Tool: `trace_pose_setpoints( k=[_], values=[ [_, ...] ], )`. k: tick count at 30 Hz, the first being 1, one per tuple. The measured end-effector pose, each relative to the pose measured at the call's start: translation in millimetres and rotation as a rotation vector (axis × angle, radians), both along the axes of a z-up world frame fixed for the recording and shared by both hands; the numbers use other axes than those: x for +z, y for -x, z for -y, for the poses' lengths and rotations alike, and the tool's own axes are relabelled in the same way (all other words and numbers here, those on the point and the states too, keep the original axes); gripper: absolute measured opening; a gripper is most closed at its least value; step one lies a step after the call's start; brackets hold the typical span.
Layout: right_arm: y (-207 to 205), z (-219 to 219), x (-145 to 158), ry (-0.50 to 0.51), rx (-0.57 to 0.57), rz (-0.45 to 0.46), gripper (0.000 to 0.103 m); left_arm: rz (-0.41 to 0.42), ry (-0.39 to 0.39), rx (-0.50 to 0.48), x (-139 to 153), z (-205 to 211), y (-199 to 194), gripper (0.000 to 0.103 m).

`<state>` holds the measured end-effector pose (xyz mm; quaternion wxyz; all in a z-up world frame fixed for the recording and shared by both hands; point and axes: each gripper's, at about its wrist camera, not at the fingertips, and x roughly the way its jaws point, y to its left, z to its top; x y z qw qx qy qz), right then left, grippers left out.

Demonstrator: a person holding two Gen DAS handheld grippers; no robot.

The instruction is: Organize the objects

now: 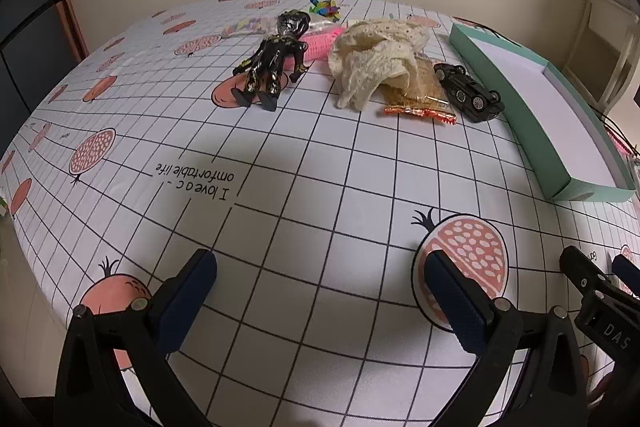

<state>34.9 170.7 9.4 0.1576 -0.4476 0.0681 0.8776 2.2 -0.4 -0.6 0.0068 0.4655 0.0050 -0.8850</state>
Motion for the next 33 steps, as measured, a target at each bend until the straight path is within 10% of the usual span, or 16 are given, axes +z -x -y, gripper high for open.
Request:
trace_pose_setpoints(
  k=[33],
  values=[
    [2.1,-1.2,0.0,0.002,0.004,0.003,0.103,0.015,-0.002,-0.019,1.0,-0.6,0.8,0.103]
  ],
)
